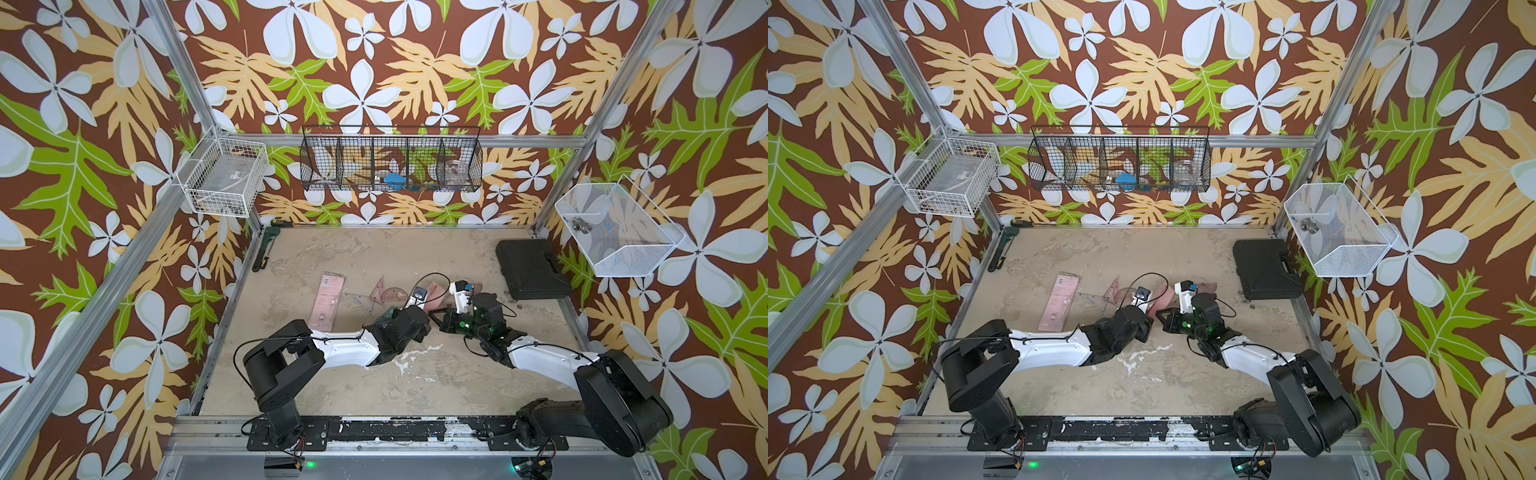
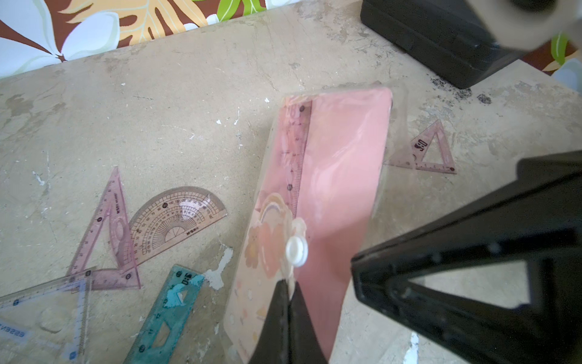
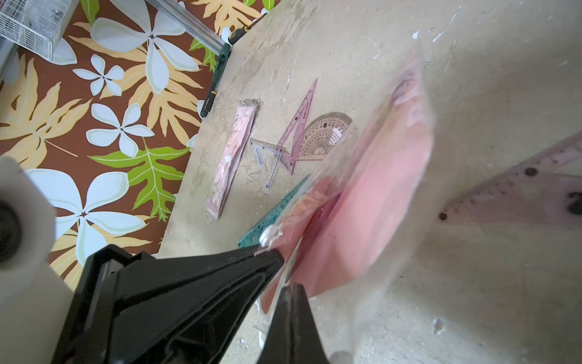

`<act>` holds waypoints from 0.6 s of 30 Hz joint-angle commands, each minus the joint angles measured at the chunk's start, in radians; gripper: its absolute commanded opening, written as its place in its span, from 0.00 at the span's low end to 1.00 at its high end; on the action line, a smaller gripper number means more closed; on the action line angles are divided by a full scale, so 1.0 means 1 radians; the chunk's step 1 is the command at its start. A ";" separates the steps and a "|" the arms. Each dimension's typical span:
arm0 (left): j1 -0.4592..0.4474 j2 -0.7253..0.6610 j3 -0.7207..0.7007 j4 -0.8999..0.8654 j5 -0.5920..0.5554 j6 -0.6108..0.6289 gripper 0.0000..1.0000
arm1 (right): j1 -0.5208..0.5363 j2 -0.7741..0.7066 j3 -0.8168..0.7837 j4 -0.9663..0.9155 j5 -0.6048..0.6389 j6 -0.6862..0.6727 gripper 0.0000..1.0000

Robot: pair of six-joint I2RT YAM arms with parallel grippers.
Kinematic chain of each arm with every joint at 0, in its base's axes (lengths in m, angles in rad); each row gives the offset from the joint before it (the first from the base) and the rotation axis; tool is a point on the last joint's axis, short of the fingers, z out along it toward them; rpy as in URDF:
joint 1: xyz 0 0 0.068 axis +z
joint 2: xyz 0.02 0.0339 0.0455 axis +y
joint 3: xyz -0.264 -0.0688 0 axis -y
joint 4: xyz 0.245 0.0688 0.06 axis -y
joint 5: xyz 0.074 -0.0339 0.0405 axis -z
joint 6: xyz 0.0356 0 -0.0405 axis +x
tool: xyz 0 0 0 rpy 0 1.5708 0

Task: Open the ruler set and take out the ruler
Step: Take out the ruler from the ruler set bag.

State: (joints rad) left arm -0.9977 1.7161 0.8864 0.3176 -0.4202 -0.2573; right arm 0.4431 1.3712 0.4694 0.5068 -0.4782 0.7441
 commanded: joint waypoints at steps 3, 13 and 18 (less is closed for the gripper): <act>-0.001 -0.043 -0.041 0.081 0.045 0.028 0.00 | 0.000 0.045 0.034 0.043 0.018 0.003 0.00; -0.001 -0.120 -0.160 0.265 0.152 0.088 0.00 | -0.006 0.099 0.033 0.117 -0.008 0.029 0.16; -0.001 -0.135 -0.211 0.366 0.231 0.106 0.00 | -0.006 0.124 0.014 0.246 -0.104 0.056 0.17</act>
State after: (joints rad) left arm -0.9977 1.5913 0.6895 0.5705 -0.2638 -0.1799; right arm 0.4370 1.4895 0.4931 0.6392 -0.5194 0.7815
